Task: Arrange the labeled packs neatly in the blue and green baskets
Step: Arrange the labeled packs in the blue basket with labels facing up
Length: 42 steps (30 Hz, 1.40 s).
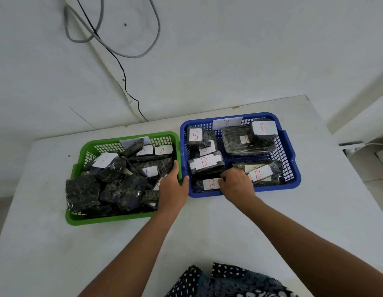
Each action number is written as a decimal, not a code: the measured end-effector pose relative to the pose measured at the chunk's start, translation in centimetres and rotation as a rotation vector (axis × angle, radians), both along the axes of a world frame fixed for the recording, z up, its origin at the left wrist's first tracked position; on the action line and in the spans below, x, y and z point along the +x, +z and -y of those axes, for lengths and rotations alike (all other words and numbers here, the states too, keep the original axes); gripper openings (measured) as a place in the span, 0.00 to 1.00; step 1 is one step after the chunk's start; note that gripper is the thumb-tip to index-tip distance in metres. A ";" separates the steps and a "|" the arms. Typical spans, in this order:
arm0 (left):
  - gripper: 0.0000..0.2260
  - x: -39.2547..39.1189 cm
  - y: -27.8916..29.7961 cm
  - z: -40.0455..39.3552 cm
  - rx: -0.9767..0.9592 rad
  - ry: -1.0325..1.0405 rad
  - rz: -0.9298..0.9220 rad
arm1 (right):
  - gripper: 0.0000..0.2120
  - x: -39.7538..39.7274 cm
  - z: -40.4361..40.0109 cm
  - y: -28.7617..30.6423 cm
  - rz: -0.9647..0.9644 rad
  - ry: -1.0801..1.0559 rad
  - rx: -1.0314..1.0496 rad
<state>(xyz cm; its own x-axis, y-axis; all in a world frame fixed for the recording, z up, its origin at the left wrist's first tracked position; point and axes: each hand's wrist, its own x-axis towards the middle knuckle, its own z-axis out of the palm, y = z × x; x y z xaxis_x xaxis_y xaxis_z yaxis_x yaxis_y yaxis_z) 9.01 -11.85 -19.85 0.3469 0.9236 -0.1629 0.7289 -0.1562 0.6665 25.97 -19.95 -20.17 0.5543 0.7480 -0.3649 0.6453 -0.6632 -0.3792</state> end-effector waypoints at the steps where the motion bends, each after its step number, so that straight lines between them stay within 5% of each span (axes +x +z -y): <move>1: 0.29 0.0 0.0 -0.1 0.000 -0.002 0.004 | 0.09 0.0 -0.1 -0.1 -0.002 -0.012 0.000; 6: 0.30 -0.3 0.2 -0.3 -0.035 -0.014 -0.002 | 0.11 -0.3 0.4 0.1 -0.011 0.025 -0.008; 10: 0.28 -1.2 1.5 -1.2 -0.031 -0.078 0.028 | 0.10 -1.0 1.2 1.2 0.238 0.089 0.131; 15: 0.20 -4.4 4.7 -3.2 0.312 -0.202 -0.017 | 0.13 -2.7 -1.6 3.6 0.258 0.273 0.435; 21: 0.20 -10.2 7.0 -8.5 0.570 -0.147 -0.194 | 0.20 -7.8 -9.5 4.8 0.185 0.559 0.528; 29: 0.29 -14.9 5.4 -13.3 0.407 -0.181 -0.431 | 0.27 -11.1 -19.6 2.0 0.336 0.955 0.378; 42: 0.27 -15.3 3.1 -13.1 0.346 -0.161 -0.261 | 0.24 -11.8 -22.3 -1.5 0.364 1.056 0.396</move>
